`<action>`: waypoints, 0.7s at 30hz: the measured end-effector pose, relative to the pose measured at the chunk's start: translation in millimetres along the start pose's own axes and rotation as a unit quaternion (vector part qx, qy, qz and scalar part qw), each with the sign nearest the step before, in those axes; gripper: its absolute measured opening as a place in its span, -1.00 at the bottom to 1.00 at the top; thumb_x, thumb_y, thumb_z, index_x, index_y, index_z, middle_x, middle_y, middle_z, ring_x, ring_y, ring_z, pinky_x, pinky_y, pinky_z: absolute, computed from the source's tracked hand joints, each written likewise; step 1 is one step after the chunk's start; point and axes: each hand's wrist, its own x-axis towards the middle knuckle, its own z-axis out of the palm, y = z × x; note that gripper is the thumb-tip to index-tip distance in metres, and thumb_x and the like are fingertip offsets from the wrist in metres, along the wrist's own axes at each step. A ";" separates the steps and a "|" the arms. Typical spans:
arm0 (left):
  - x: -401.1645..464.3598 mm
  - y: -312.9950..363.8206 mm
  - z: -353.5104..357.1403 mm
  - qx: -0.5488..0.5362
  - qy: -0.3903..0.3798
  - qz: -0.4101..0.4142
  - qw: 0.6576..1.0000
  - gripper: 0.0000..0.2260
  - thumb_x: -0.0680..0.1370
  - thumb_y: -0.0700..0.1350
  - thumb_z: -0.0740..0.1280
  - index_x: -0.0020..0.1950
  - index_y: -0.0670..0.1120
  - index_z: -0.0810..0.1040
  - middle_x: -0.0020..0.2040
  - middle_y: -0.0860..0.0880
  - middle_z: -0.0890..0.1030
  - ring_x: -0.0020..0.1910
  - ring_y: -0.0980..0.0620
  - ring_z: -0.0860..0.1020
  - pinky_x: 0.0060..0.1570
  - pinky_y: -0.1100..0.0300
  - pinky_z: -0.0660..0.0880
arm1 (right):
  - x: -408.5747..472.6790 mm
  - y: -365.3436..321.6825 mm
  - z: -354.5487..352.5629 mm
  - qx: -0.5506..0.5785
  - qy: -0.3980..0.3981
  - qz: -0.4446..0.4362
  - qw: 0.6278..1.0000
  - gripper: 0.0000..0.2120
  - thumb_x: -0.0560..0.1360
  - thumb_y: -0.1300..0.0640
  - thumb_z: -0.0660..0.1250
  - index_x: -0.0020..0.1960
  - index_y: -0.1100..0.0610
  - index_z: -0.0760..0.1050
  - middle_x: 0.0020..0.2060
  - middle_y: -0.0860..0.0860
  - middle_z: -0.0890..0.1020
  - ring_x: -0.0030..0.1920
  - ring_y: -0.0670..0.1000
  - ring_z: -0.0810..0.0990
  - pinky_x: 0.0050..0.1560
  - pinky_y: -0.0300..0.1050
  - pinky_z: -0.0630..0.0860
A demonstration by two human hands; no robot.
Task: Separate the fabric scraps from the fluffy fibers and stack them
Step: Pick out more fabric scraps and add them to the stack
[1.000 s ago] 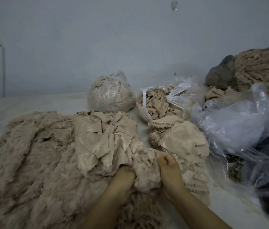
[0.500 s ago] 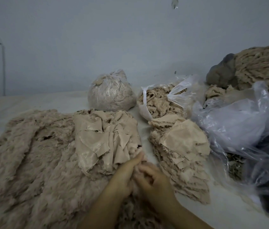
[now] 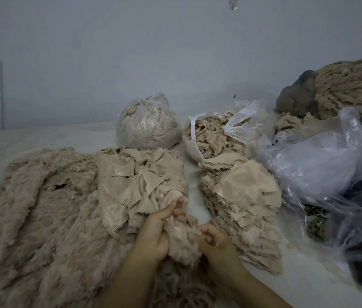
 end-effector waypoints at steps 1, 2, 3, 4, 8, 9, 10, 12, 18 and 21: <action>3.0 7.0 -0.7 -0.016 0.028 0.047 0.998 -0.79 0.57 -0.22 0.19 -0.17 -0.25 0.57 -0.47 -0.03 0.49 -0.60 0.13 0.45 -0.58 0.37 0.40 | 1.4 0.5 -3.3 0.000 0.022 -0.014 1.000 -0.89 0.44 0.35 0.39 -0.22 0.27 0.48 -0.43 0.17 0.48 -0.45 0.02 0.41 -0.39 -0.18 0.40; 5.8 15.8 -2.1 -0.028 0.050 0.091 0.994 -0.77 0.61 -0.22 0.15 -0.18 -0.23 0.51 -0.50 -0.01 0.44 -0.64 0.16 0.38 -0.61 0.39 0.35 | 2.5 0.4 -7.6 0.008 0.044 -0.027 0.999 -0.85 0.47 0.38 0.35 -0.25 0.26 0.46 -0.49 0.12 0.47 -0.50 -0.04 0.39 -0.45 -0.23 0.35; 7.6 24.9 -4.7 -0.033 0.064 0.124 0.990 -0.76 0.63 -0.21 0.12 -0.19 -0.20 0.47 -0.51 0.01 0.41 -0.65 0.18 0.33 -0.62 0.38 0.32 | 4.2 -0.3 -13.8 0.016 0.068 -0.039 0.997 -0.84 0.49 0.37 0.33 -0.25 0.25 0.45 -0.52 0.07 0.45 -0.53 -0.07 0.38 -0.47 -0.24 0.34; 8.6 32.0 -8.2 -0.028 0.069 0.143 0.987 -0.76 0.64 -0.21 0.10 -0.19 -0.19 0.45 -0.49 0.01 0.42 -0.65 0.19 0.30 -0.63 0.39 0.29 | 6.0 -1.7 -20.2 0.025 0.089 -0.047 0.995 -0.84 0.50 0.35 0.32 -0.24 0.25 0.44 -0.54 0.04 0.44 -0.54 -0.08 0.38 -0.48 -0.24 0.36; 5.0 30.1 -19.6 0.012 0.015 0.097 0.995 -0.92 0.52 -0.18 0.17 -0.16 -0.15 0.39 -0.39 0.00 0.46 -0.66 0.19 0.24 -0.66 0.40 0.18 | 9.2 -7.3 -30.9 -0.016 0.063 -0.070 0.995 -0.74 0.47 0.12 0.35 -0.37 0.15 0.44 -0.53 0.04 0.41 -0.54 -0.09 0.38 -0.47 -0.27 0.35; 4.1 27.5 -19.5 -0.003 -0.006 0.078 0.997 -0.92 0.49 -0.15 0.19 -0.17 -0.14 0.38 -0.41 0.00 0.45 -0.67 0.19 0.24 -0.67 0.41 0.15 | 9.8 -7.3 -28.8 -0.042 0.052 -0.067 0.996 -0.67 0.46 0.07 0.36 -0.43 0.13 0.39 -0.54 0.03 0.39 -0.53 -0.09 0.37 -0.46 -0.26 0.34; 3.8 26.8 -19.4 -0.020 -0.022 0.061 0.998 -0.91 0.48 -0.13 0.19 -0.18 -0.13 0.37 -0.45 0.00 0.44 -0.68 0.19 0.23 -0.68 0.42 0.12 | 10.2 -6.8 -27.7 -0.061 0.049 -0.066 0.995 -0.62 0.46 0.04 0.36 -0.47 0.12 0.35 -0.54 0.02 0.36 -0.53 -0.08 0.35 -0.44 -0.24 0.33; 2.7 29.5 -19.0 -0.006 -0.031 0.040 0.999 -0.88 0.47 -0.09 0.20 -0.20 -0.14 0.36 -0.50 -0.01 0.43 -0.70 0.18 0.23 -0.71 0.43 0.09 | 9.1 -7.8 -27.2 -0.101 0.057 -0.088 0.989 -0.56 0.45 -0.03 0.35 -0.46 0.16 0.29 -0.50 0.07 0.31 -0.46 -0.01 0.30 -0.35 -0.15 0.26; -9.8 15.0 -18.5 0.338 -0.008 -0.051 0.940 -0.76 0.27 -0.14 0.46 -0.14 -0.24 0.60 -0.53 -0.02 0.43 -0.64 0.17 0.31 -0.69 0.39 0.22 | 12.6 -8.9 -21.8 -0.086 0.095 -0.167 0.978 -0.64 0.42 -0.14 0.27 -0.42 0.06 0.38 -0.51 -0.06 0.36 -0.44 -0.11 0.32 -0.42 -0.24 0.28; -11.4 9.4 -18.1 0.435 -0.025 -0.038 0.899 -0.55 0.18 -0.19 0.57 0.04 -0.22 0.62 -0.18 -0.16 0.68 -0.25 -0.04 0.66 -0.38 0.23 0.56 | 15.2 -8.2 -15.9 -0.063 0.130 -0.174 0.974 -0.68 0.52 -0.02 0.25 -0.38 0.03 0.43 -0.51 -0.12 0.41 -0.44 -0.14 0.35 -0.38 -0.18 0.33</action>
